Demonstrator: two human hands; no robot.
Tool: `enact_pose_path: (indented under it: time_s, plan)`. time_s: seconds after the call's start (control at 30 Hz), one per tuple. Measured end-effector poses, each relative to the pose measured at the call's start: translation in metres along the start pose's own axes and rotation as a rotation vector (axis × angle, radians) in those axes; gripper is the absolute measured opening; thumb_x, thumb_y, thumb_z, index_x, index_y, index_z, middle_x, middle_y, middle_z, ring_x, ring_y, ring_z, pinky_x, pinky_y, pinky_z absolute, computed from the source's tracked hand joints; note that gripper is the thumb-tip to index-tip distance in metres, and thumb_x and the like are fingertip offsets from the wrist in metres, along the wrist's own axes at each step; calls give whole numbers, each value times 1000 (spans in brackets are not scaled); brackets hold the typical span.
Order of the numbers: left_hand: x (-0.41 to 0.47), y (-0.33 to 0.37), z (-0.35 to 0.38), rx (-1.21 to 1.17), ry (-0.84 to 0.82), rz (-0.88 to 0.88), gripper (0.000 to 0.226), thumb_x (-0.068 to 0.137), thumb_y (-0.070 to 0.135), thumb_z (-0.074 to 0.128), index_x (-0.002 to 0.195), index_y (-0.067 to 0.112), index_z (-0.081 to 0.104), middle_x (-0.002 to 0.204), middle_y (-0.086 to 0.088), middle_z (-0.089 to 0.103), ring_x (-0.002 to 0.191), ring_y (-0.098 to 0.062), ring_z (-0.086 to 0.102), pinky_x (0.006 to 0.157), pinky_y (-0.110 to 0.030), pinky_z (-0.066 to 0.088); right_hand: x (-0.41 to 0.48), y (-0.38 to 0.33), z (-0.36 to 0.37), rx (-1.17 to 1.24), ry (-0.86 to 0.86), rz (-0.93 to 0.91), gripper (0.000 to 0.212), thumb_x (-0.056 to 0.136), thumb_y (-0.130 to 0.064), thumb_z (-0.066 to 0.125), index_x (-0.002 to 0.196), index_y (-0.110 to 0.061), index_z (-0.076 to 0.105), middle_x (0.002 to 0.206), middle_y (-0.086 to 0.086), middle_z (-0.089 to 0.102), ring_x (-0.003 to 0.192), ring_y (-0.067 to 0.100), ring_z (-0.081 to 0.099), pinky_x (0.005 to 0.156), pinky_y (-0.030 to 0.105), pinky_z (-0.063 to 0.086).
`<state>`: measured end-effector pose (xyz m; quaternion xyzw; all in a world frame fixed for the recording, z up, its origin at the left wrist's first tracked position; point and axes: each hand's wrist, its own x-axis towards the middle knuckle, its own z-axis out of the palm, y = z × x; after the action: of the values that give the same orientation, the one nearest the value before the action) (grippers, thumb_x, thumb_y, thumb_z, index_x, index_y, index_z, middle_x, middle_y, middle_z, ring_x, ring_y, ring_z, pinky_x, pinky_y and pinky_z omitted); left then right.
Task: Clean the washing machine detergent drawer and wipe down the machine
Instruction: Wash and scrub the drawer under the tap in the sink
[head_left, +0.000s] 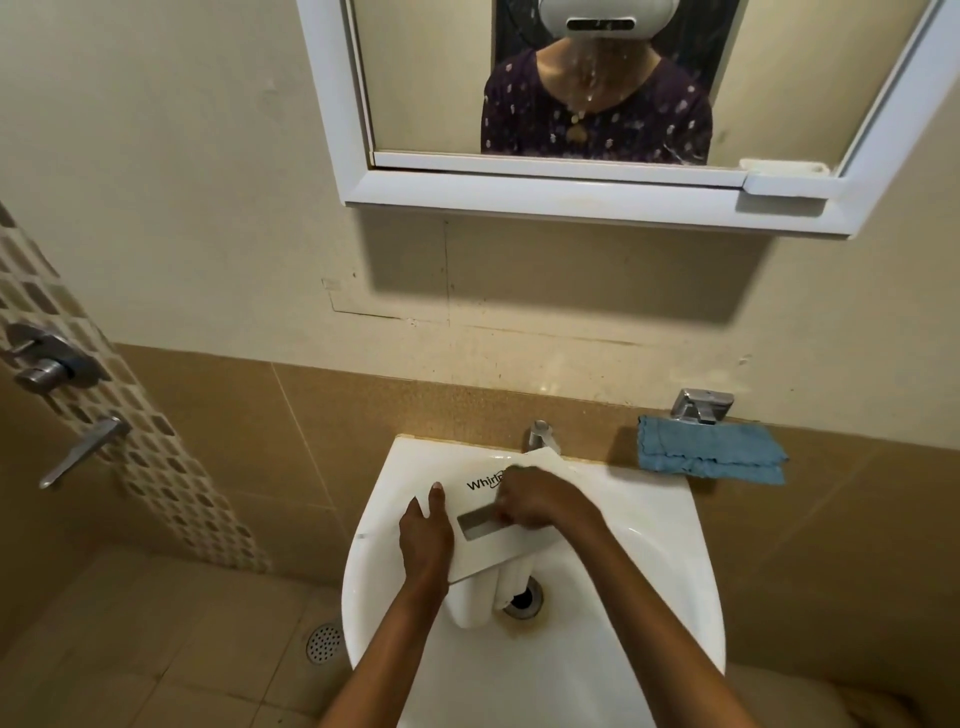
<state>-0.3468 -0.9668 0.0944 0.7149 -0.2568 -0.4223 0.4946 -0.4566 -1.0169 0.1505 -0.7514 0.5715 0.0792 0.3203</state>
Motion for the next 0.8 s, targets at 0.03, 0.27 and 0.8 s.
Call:
enact_pose_path:
  time_s: [0.03, 0.27, 0.8]
  plan:
    - [2, -2, 0, 7, 0, 5, 42, 98, 35, 40, 125, 5, 53, 126, -15, 58, 115, -33, 53, 103, -45, 40, -1, -5, 8, -4, -7, -49, 31, 93, -20, 48, 112, 0, 61, 118, 17, 62, 100, 27, 57, 77, 28, 36]
    - [7, -3, -1, -6, -13, 4, 41, 98, 35, 40, 124, 7, 54, 124, -15, 59, 113, -33, 54, 102, -46, 41, -2, 17, 12, -110, 34, 93, 37, 98, -23, 35, 129, -10, 51, 137, 11, 50, 123, 26, 48, 102, 35, 37]
    - [4, -7, 6, -24, -37, 52, 36, 99, 29, 39, 123, 7, 55, 123, -14, 60, 112, -31, 56, 102, -43, 42, -15, -12, 56, -96, 189, -74, 29, 96, -17, 41, 118, -8, 58, 121, 11, 62, 107, 27, 59, 94, 37, 48]
